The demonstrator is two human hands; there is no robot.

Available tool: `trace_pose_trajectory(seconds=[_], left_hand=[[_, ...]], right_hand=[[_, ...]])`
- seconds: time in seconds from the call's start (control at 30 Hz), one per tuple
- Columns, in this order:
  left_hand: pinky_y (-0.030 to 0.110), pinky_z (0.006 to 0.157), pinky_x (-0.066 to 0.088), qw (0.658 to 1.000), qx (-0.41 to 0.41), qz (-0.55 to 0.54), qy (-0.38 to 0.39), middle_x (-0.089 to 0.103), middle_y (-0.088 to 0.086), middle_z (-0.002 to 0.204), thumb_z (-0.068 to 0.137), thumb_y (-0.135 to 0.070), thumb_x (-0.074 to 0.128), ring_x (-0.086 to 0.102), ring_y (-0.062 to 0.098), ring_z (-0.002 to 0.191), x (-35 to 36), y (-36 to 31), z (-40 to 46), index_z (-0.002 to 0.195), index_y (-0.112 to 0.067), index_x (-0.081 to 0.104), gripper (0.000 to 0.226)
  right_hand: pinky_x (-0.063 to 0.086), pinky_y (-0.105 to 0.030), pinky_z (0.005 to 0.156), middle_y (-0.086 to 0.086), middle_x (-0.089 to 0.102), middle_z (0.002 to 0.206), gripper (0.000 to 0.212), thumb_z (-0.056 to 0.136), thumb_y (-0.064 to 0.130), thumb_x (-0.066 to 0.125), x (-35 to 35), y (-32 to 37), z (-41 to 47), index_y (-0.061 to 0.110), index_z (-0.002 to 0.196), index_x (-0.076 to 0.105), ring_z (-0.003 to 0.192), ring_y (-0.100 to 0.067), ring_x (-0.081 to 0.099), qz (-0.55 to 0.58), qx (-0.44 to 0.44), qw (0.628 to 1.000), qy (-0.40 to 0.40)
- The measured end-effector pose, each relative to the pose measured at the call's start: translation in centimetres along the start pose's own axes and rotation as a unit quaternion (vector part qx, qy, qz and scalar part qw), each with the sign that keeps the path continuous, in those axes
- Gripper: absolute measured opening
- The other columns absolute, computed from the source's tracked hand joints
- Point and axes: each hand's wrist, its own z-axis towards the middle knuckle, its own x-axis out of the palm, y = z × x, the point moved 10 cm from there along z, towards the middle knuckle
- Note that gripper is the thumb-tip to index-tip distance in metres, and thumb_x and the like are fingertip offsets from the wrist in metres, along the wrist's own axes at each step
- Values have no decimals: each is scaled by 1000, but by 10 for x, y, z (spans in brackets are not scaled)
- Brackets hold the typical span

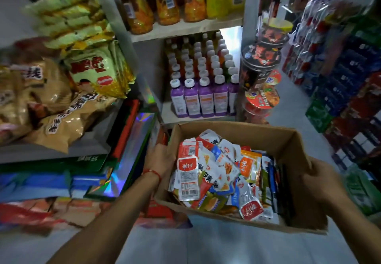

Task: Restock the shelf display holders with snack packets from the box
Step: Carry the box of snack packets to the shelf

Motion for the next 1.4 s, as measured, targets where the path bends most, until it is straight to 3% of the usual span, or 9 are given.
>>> trace_pose_trajectory(seconds=[0.3,0.4,0.63,0.73,0.87,0.97,1.03,1.23,1.4], left_hand=[[37,51,32,999,16,-43,2,65,22,63,96,-34,62,64,39,63,14,80,-153,59,-11,49,45],[30,47,28,994,-51,-93,-15,54,8,46,95,-52,54,47,21,44,16,144,-209,52,-7,53,62],[24,53,36,969,-213,-113,-61,61,1,55,100,-47,55,56,18,54,-21,302,-376,57,-16,61,53],[30,60,46,939,-303,-123,-103,67,7,59,100,-50,52,61,25,58,-47,384,-466,56,-16,61,56],[35,70,47,897,-405,-79,-159,75,20,81,97,-41,55,68,41,77,-93,470,-594,56,-18,54,47],[32,68,45,842,-477,-98,-232,71,17,71,98,-41,55,64,36,69,-120,518,-692,54,-16,54,51],[32,69,46,804,-524,-98,-263,69,13,68,101,-34,57,62,32,66,-132,545,-755,56,-15,56,49],[34,68,45,712,-632,-56,-302,72,19,78,102,-25,51,59,32,67,-152,605,-903,64,-10,61,42],[31,61,36,627,-706,-54,-325,60,9,61,99,-30,55,55,31,60,-163,654,-991,55,-12,54,47]], right_hand=[[52,-39,67,0,70,75,27,89,3,62,1,-38,-98,27,77,66,71,-19,64,-33,-63,997,14],[50,-33,63,0,71,75,28,87,-1,61,25,-39,-137,26,80,67,70,-14,65,-49,-81,994,46],[39,-30,56,-6,66,74,27,87,-5,64,127,4,-260,21,84,65,64,-14,59,-85,-202,967,131],[41,-34,56,-4,66,67,22,88,-1,62,194,27,-320,18,77,64,62,-24,60,-98,-246,943,200],[44,-36,51,2,63,57,23,85,3,58,297,64,-413,20,72,64,53,-16,57,-121,-333,890,288],[49,-44,57,-5,67,67,16,75,19,51,370,92,-490,20,81,66,61,-22,59,-108,-391,842,357],[52,-49,60,-12,70,72,37,67,30,45,415,111,-540,13,87,70,66,-26,63,-102,-430,805,397],[36,-28,65,-11,69,92,31,82,-13,54,516,159,-713,4,103,70,84,-25,61,-143,-508,696,487],[31,-18,46,9,54,64,41,82,-12,50,598,185,-835,27,70,53,59,-10,49,-171,-526,635,539]])
